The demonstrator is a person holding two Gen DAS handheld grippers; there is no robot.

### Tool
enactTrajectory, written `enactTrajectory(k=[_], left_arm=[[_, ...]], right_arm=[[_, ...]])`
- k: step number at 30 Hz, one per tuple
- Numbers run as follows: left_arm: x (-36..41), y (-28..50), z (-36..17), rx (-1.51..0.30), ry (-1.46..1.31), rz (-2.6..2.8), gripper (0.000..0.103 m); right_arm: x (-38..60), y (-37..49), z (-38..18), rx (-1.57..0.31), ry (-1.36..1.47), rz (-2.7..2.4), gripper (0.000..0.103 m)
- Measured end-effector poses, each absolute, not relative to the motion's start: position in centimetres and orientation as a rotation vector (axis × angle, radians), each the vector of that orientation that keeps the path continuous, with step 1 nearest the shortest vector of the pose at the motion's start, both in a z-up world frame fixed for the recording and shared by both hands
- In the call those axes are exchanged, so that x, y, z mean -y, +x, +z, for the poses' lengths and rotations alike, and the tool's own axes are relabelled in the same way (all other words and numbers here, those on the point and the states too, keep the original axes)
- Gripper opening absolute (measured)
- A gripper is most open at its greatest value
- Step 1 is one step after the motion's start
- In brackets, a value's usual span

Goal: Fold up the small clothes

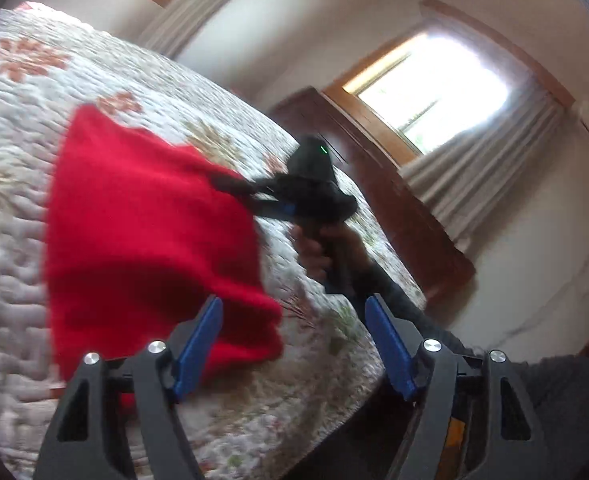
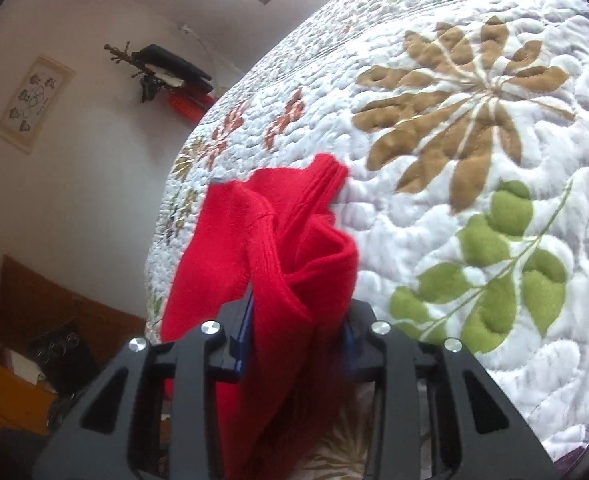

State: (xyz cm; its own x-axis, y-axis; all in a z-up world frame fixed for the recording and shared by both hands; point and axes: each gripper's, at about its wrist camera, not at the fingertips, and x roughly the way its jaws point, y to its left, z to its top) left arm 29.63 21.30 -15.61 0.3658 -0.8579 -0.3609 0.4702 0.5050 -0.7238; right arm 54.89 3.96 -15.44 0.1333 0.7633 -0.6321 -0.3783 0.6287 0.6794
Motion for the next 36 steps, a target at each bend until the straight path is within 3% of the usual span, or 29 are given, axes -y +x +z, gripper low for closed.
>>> enactTrajectory(k=[2, 3, 6, 14, 17, 19, 23, 27, 29, 31, 32, 36], left_arm=[[-17.3, 30.4, -17.2, -0.856, -0.531, -0.95, 0.065], [-16.5, 30.9, -18.0, -0.877, -0.538, -0.96, 0.065], [-14.9, 31.8, -20.6, -0.927, -0.545, -0.99, 0.065], [-14.1, 32.2, -22.1, -0.945, -0.578, -0.993, 0.066], [-14.5, 32.4, -22.4, -0.963, -0.582, -0.981, 0.066], [-14.2, 32.7, -22.6, -0.972, -0.582, -0.978, 0.065], [-12.9, 33.3, -22.1, -0.968, -0.564, -1.001, 0.064], [-12.2, 34.0, -23.0, -1.007, -0.58, -0.972, 0.065], [-12.6, 33.3, -22.3, -0.998, -0.593, -0.982, 0.066], [-13.8, 31.5, -20.9, -0.95, -0.59, -0.98, 0.075], [-14.7, 30.4, -20.1, -0.917, -0.592, -0.973, 0.079], [-19.2, 26.6, -18.2, -0.838, -0.62, -0.928, 0.085]], right_arm=[[-2.5, 54.6, -16.4, -1.157, 0.422, 0.82, 0.033], [-2.0, 54.2, -16.0, -1.131, 0.411, 0.796, 0.043], [-0.2, 51.6, -13.6, -1.036, 0.416, 0.778, 0.052], [-1.0, 48.8, -13.3, -1.061, 0.388, 0.794, 0.053], [-2.9, 50.1, -14.3, -1.096, 0.371, 0.782, 0.047], [-3.7, 50.2, -14.8, -1.095, 0.345, 0.775, 0.014], [-2.9, 50.5, -13.7, -1.024, 0.358, 0.763, 0.01], [-2.9, 52.1, -16.1, -1.082, 0.355, 0.701, 0.007], [-3.1, 51.6, -16.0, -1.058, 0.319, 0.701, 0.012], [-2.3, 50.8, -15.0, -1.043, 0.373, 0.73, 0.037], [-1.7, 50.0, -14.2, -1.02, 0.391, 0.73, 0.043], [-1.2, 44.5, -11.1, -0.95, 0.393, 0.856, 0.045]])
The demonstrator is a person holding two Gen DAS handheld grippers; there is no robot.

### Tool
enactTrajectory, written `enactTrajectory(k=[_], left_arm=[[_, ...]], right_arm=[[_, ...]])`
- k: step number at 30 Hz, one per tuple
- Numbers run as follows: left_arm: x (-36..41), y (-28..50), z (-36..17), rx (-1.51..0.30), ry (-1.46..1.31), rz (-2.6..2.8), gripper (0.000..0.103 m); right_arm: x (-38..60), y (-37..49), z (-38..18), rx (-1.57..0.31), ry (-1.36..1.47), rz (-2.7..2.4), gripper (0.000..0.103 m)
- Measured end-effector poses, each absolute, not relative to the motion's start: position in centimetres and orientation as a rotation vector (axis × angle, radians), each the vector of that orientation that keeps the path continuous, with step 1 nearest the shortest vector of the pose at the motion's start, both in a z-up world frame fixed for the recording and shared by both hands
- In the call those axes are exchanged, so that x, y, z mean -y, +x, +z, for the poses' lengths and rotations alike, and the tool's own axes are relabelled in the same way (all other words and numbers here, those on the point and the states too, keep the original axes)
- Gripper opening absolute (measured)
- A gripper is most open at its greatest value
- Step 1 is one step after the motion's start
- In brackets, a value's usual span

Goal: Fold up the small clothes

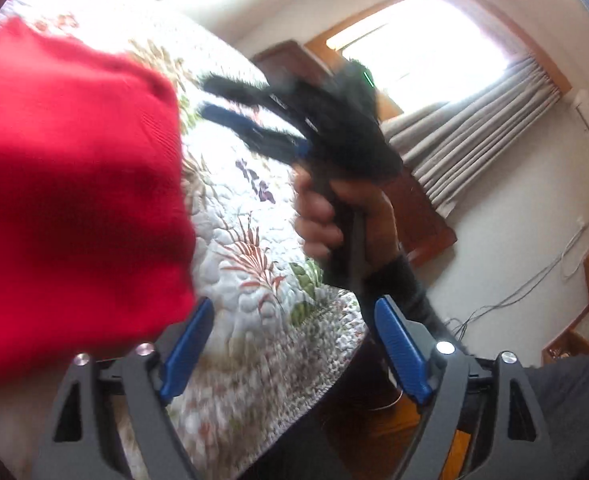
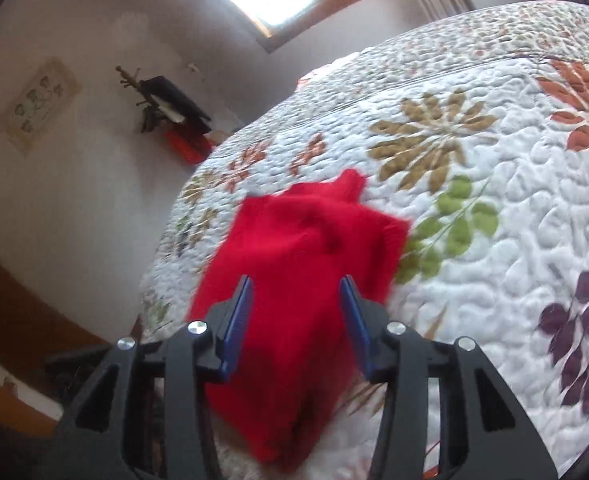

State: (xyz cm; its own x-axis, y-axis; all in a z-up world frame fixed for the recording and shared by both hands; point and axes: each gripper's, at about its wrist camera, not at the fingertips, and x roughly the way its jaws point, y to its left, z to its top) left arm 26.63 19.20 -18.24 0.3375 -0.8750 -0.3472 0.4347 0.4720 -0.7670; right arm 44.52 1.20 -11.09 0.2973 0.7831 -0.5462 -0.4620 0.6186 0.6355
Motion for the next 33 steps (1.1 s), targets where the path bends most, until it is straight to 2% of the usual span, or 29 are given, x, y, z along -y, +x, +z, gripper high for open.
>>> enactTrajectory(k=[2, 6, 8, 9, 11, 12, 13, 15, 18, 22, 28, 29, 31, 33], left_arm=[[-21.8, 25.5, -18.0, -0.816, -0.624, -0.866, 0.089], [-26.9, 25.9, -19.2, -0.808, -0.702, -0.729, 0.089], [-29.0, 26.1, -20.1, -0.81, -0.737, -0.684, 0.089], [-29.8, 26.4, -20.7, -0.829, -0.749, -0.657, 0.089], [-30.8, 27.0, -22.4, -0.895, -0.803, -0.637, 0.089], [-31.1, 27.1, -23.0, -0.913, -0.82, -0.641, 0.089], [-31.3, 27.0, -23.0, -0.917, -0.818, -0.643, 0.089], [-31.2, 26.7, -22.2, -0.898, -0.81, -0.662, 0.089], [-31.2, 26.9, -19.8, -0.809, -0.814, -0.725, 0.089], [-31.6, 29.8, -17.5, -0.74, -0.791, -0.682, 0.093], [-32.2, 34.7, -19.8, -0.821, -0.794, -0.623, 0.093], [-32.2, 34.9, -20.1, -0.82, -0.791, -0.635, 0.093], [-32.4, 34.7, -20.3, -0.802, -0.789, -0.652, 0.093], [-32.5, 34.5, -20.2, -0.804, -0.808, -0.655, 0.093]], right_arm=[[-2.5, 41.7, -11.2, -0.975, 0.386, 0.956, 0.043], [-4.6, 39.5, -15.7, -1.102, 0.365, 0.97, 0.034], [-3.6, 40.2, -18.4, -1.148, 0.391, 0.897, 0.015], [-2.9, 40.3, -19.0, -1.146, 0.399, 0.867, 0.0], [-1.7, 40.5, -19.3, -1.152, 0.459, 0.853, 0.0], [-1.5, 40.2, -18.8, -1.147, 0.456, 0.851, 0.003], [-1.6, 39.9, -17.9, -1.137, 0.446, 0.861, 0.016], [-1.9, 39.7, -16.0, -1.094, 0.455, 0.893, 0.025], [-2.2, 40.8, -13.4, -1.0, 0.507, 0.911, 0.027], [-3.8, 45.0, -13.1, -0.964, 0.6, 0.914, 0.036], [-4.8, 52.5, -16.4, -1.021, 0.727, 0.898, 0.038], [-4.6, 53.5, -17.0, -1.033, 0.741, 0.877, 0.037], [-4.0, 54.9, -18.3, -1.062, 0.767, 0.85, 0.026], [-3.3, 55.6, -18.0, -1.06, 0.801, 0.846, 0.028]])
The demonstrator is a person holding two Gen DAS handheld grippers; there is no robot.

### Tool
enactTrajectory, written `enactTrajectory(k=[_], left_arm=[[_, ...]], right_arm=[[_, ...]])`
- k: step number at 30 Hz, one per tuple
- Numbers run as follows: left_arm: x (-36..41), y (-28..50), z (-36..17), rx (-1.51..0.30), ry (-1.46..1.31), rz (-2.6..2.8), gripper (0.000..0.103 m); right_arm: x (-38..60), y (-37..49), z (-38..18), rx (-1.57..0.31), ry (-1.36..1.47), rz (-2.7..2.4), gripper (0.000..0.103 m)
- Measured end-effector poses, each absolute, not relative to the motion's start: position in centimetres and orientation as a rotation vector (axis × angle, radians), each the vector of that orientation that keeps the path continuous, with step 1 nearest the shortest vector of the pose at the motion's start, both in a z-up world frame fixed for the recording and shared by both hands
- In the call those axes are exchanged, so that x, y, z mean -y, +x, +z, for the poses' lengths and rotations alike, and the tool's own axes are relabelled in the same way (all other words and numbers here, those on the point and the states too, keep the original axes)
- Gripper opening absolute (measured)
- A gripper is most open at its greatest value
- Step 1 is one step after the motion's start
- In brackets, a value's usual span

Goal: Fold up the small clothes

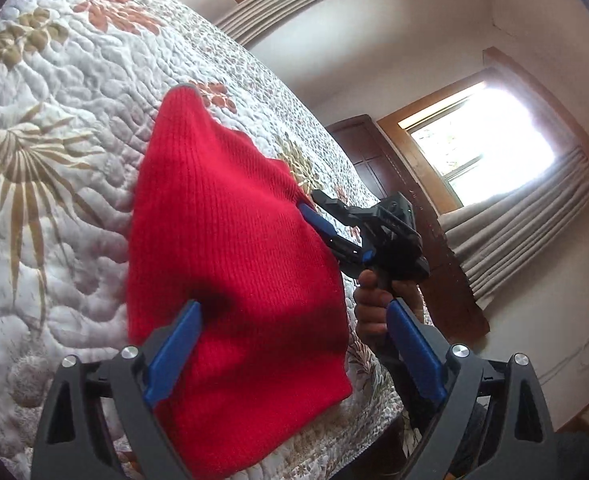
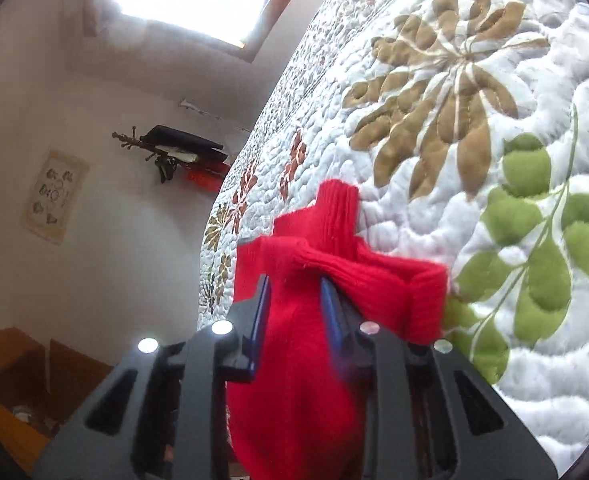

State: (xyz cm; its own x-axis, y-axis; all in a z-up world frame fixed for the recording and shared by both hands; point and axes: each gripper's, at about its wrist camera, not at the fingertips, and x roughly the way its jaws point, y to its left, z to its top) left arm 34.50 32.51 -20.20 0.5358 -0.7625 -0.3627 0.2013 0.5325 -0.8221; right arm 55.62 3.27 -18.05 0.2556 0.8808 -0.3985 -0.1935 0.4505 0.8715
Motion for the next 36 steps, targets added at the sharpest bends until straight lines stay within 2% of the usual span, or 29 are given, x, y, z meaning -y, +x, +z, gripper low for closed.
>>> enactTrajectory(k=[1, 4, 6, 8, 10, 11, 12, 16, 20, 22, 23, 24, 25, 26, 30, 36], left_arm=[[-32.6, 34.3, -19.8, -0.798, -0.81, -0.663, 0.093], [-32.8, 33.9, -19.0, -0.771, -0.792, -0.672, 0.093], [-33.0, 34.2, -19.6, -0.79, -0.805, -0.655, 0.093], [-33.3, 34.3, -20.4, -0.8, -0.843, -0.662, 0.093], [-33.5, 34.2, -20.4, -0.799, -0.864, -0.665, 0.093], [-33.6, 34.1, -20.3, -0.802, -0.87, -0.66, 0.093], [-33.7, 33.9, -20.1, -0.802, -0.873, -0.657, 0.093], [-33.3, 33.7, -19.8, -0.818, -0.832, -0.637, 0.094], [-32.9, 33.8, -20.4, -0.845, -0.824, -0.612, 0.094], [-32.9, 33.1, -20.1, -0.86, -0.82, -0.603, 0.094], [-32.9, 32.7, -20.0, -0.872, -0.819, -0.591, 0.094], [-33.1, 32.3, -19.9, -0.883, -0.818, -0.577, 0.094], [-33.3, 31.6, -19.6, -0.886, -0.821, -0.569, 0.094], [-33.4, 30.9, -19.3, -0.878, -0.821, -0.569, 0.094], [-34.0, 27.0, -18.4, -0.822, -0.843, -0.566, 0.096], [-33.2, 23.8, -21.3, -0.912, -0.848, -0.513, 0.098]], right_arm=[[-3.0, 55.8, -17.3, -1.031, 0.826, 0.871, 0.035], [-3.2, 56.9, -16.0, -0.993, 0.863, 0.908, 0.036], [-4.1, 58.1, -16.7, -1.041, 0.849, 0.89, 0.036], [-5.0, 59.0, -18.0, -1.104, 0.806, 0.838, 0.033], [-5.2, 59.3, -18.2, -1.12, 0.753, 0.787, 0.024], [-5.1, 58.9, -17.7, -1.1, 0.746, 0.777, 0.026], [-5.1, 58.2, -16.6, -1.065, 0.729, 0.783, 0.036], [-7.1, 55.0, -12.5, -0.978, 0.636, 0.886, 0.038], [-8.3, 55.2, -15.2, -1.072, 0.628, 0.804, 0.041], [-7.5, 55.4, -17.2, -1.103, 0.66, 0.761, 0.026], [-6.9, 55.2, -17.5, -1.1, 0.684, 0.742, 0.024], [-6.2, 54.7, -17.1, -1.08, 0.711, 0.725, 0.031], [-5.7, 53.8, -16.2, -1.051, 0.719, 0.72, 0.045], [-5.5, 52.6, -14.9, -1.012, 0.71, 0.74, 0.048], [-6.5, 45.6, -12.1, -0.929, 0.627, 0.882, 0.053], [-6.1, 38.8, -18.1, -1.042, 0.634, 0.846, 0.054]])
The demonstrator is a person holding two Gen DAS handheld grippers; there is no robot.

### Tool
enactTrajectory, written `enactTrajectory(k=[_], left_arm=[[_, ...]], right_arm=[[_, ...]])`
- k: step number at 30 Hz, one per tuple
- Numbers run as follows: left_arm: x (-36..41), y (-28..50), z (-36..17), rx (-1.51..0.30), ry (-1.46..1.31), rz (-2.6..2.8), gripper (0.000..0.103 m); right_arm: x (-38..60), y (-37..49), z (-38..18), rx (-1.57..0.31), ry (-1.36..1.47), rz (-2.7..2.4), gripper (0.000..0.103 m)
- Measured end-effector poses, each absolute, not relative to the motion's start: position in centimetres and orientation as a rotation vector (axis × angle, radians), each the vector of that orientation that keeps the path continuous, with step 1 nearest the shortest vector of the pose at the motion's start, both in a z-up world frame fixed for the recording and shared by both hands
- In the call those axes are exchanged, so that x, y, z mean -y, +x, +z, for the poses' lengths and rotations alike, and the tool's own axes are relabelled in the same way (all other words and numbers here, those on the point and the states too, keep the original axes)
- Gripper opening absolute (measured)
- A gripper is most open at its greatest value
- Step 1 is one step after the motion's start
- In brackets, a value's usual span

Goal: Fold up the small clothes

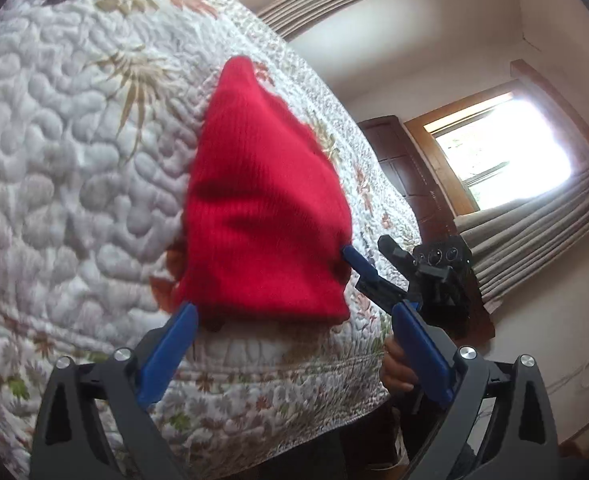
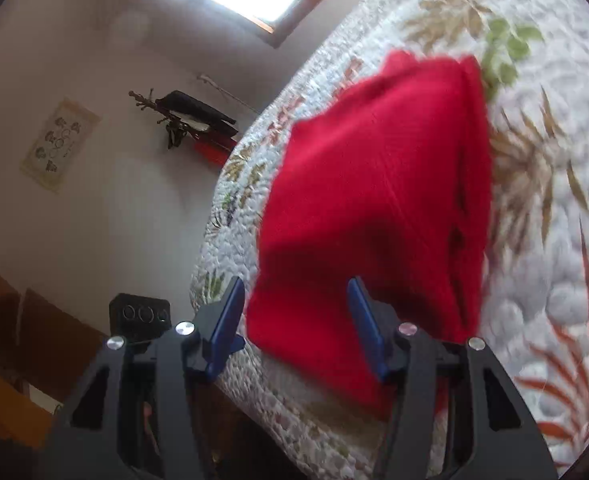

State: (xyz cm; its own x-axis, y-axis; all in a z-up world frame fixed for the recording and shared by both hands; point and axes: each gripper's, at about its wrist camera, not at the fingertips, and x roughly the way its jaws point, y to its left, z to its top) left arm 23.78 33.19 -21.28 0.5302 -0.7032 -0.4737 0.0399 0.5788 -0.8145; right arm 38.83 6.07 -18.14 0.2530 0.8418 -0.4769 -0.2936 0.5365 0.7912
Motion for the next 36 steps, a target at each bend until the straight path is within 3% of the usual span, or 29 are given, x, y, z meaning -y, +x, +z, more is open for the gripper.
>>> enactTrajectory(k=[3, 5, 6, 8, 9, 10, 14, 18, 27, 36], left_arm=[[-33.1, 21.9, -21.4, -0.933, -0.841, -0.46, 0.099], [-33.0, 20.1, -20.2, -0.925, -0.782, -0.406, 0.099], [-32.7, 19.1, -19.2, -0.926, -0.718, -0.366, 0.099], [-31.6, 16.4, -15.9, -0.895, -0.517, -0.244, 0.099], [-30.9, 15.0, -14.2, -0.859, -0.412, -0.174, 0.099], [-30.1, 13.2, -12.3, -0.813, -0.312, -0.106, 0.099], [-27.9, 7.2, -7.4, -0.705, -0.118, 0.008, 0.099], [-26.5, 4.0, -4.7, -0.713, -0.131, -0.012, 0.099], [-23.6, -2.1, -2.2, -0.688, -0.09, -0.059, 0.099], [-23.7, -4.3, -1.4, -0.657, -0.093, -0.051, 0.099]], right_arm=[[-5.4, 36.9, -19.9, -1.056, 0.602, 0.793, 0.042], [-4.7, 34.9, -18.5, -1.033, 0.62, 0.788, 0.053], [-4.5, 33.5, -17.2, -1.004, 0.594, 0.776, 0.063], [-4.7, 30.1, -13.9, -0.952, 0.455, 0.694, 0.078], [-5.1, 28.3, -12.1, -0.929, 0.353, 0.62, 0.093], [-5.5, 26.1, -10.3, -0.9, 0.247, 0.537, 0.099], [-6.5, 17.7, -4.8, -0.772, 0.013, 0.254, 0.1], [-6.3, 10.7, -1.5, -0.662, -0.04, 0.182, 0.1], [-7.4, 2.9, 2.8, -0.584, -0.076, 0.136, 0.1], [-8.7, 0.5, 3.7, -0.561, -0.094, 0.146, 0.1]])
